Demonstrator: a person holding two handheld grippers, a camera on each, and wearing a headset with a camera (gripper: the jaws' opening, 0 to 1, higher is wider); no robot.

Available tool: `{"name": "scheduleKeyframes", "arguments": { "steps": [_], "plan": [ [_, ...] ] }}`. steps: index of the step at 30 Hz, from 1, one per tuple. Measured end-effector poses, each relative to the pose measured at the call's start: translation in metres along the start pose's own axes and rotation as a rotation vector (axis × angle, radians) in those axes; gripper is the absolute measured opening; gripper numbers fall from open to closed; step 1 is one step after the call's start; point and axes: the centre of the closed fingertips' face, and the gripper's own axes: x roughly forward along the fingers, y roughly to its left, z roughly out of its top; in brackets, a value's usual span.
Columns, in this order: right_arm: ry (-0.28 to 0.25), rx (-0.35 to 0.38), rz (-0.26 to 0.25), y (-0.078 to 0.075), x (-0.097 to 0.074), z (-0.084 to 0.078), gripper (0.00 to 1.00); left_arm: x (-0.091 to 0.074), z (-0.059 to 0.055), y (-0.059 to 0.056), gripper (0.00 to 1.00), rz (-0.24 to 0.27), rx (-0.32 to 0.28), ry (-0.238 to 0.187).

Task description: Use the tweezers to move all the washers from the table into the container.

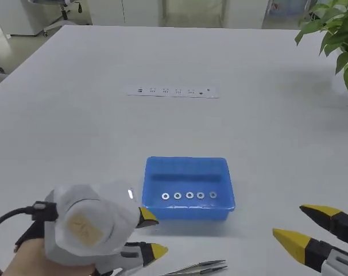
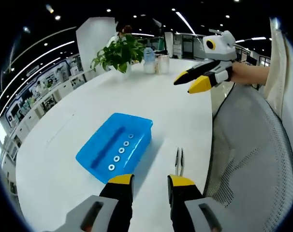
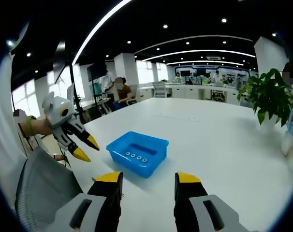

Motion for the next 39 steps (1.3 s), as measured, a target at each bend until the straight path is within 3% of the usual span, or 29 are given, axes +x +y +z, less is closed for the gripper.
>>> {"name": "scheduleKeyframes", "arguments": {
  "steps": [2,5,10,12,14,18,26,30,39],
  "plan": [
    [-0.009,0.001,-0.01,-0.003,-0.001,0.002,0.45,-0.009,0.007,0.005,0.33,0.046,-0.08,-0.065],
    [-0.025,0.003,-0.02,-0.004,-0.001,0.006,0.48,-0.027,0.021,0.015,0.49,0.119,-0.182,-0.2],
    [-0.065,0.044,-0.021,-0.006,0.0,0.014,0.54,-0.058,0.038,0.037,0.7,0.219,-0.346,-0.367],
    [-0.077,0.051,-0.028,-0.007,0.001,0.017,0.57,-0.069,0.043,0.046,0.8,0.259,-0.384,-0.415],
    [-0.083,0.056,-0.039,-0.009,0.002,0.018,0.6,-0.076,0.043,0.055,0.88,0.317,-0.386,-0.421],
    [-0.095,0.043,-0.071,-0.014,0.003,0.02,0.7,-0.083,0.044,0.063,0.97,0.375,-0.402,-0.451],
    [-0.144,0.065,-0.132,-0.023,0.001,0.026,0.96,-0.085,0.042,0.063,0.99,0.393,-0.419,-0.471],
    [-0.138,0.074,-0.137,-0.024,0.0,0.024,0.98,-0.088,0.045,0.065,0.99,0.383,-0.457,-0.506],
    [-0.152,0.091,-0.154,-0.028,0.0,0.027,0.99,-0.087,0.042,0.066,0.99,0.391,-0.449,-0.483]
  ]
}}
